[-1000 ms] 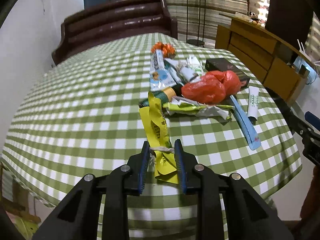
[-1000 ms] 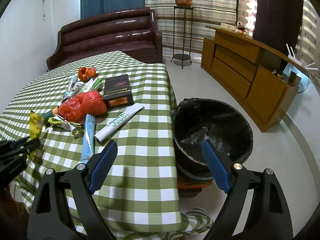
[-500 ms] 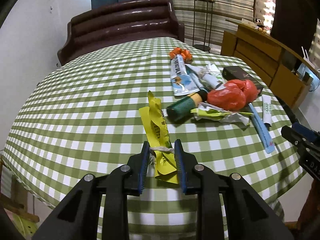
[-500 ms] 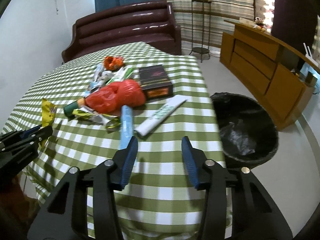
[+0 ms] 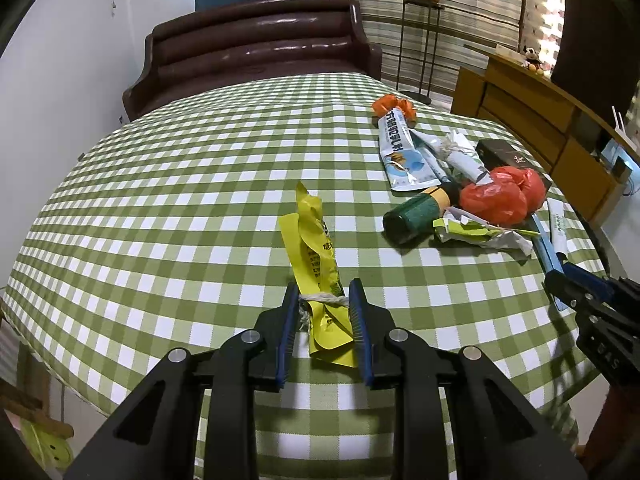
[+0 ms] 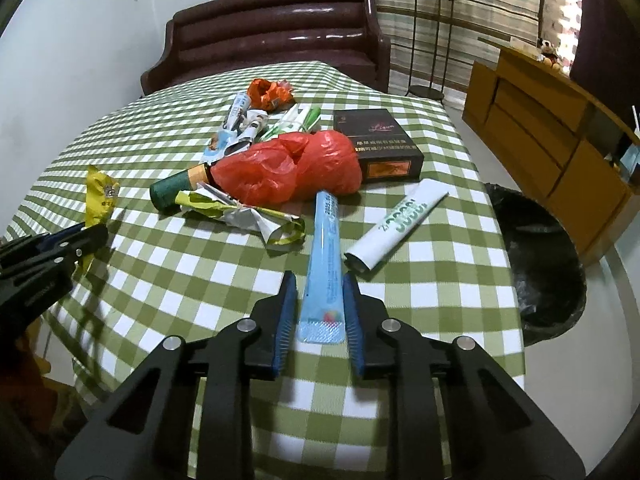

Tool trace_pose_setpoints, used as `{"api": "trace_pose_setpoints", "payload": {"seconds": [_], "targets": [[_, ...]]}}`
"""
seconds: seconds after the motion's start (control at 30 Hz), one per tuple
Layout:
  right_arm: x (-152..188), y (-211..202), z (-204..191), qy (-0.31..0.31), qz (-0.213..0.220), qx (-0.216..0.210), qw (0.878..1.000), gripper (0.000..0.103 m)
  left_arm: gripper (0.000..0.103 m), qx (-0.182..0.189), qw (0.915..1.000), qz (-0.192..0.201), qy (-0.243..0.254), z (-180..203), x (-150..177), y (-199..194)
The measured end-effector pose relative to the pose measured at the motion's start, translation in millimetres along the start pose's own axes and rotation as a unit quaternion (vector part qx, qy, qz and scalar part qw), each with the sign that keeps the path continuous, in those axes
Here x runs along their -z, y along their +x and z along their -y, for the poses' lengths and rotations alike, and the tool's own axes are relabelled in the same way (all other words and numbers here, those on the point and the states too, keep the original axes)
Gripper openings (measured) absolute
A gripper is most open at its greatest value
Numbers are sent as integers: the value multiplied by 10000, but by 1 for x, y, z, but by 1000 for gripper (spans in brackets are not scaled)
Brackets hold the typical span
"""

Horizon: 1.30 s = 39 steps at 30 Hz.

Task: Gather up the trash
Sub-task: 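Grasp the yellow wrapper with the left tool while the right tool grasps the blue toothbrush, then carry the yellow wrapper and blue toothbrush over the black bin with both tools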

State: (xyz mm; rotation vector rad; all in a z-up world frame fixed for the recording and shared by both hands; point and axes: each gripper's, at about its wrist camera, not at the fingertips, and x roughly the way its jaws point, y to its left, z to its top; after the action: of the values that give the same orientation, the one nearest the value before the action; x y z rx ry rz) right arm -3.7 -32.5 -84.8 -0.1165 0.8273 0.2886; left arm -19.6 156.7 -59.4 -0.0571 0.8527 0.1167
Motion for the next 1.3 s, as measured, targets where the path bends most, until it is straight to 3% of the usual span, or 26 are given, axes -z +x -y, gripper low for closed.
{"api": "trace_pose_setpoints", "payload": {"seconds": [0.33,0.77,1.0,1.3], "targets": [[-1,6,-12,-329,114,244,9991,19,27,119,9999,-16,6,3,1,4],[-1,-20,-2,-201,325,54,9993,17,26,253,9995,185,35,14,-5,-9],[-7,-40,31,113,573,264,9979,17,26,529,9976,372,245,42,-21,-17],[-17,-49,103,692,815,860,9905,17,26,1112,9885,669,776,120,-47,-18]]}}
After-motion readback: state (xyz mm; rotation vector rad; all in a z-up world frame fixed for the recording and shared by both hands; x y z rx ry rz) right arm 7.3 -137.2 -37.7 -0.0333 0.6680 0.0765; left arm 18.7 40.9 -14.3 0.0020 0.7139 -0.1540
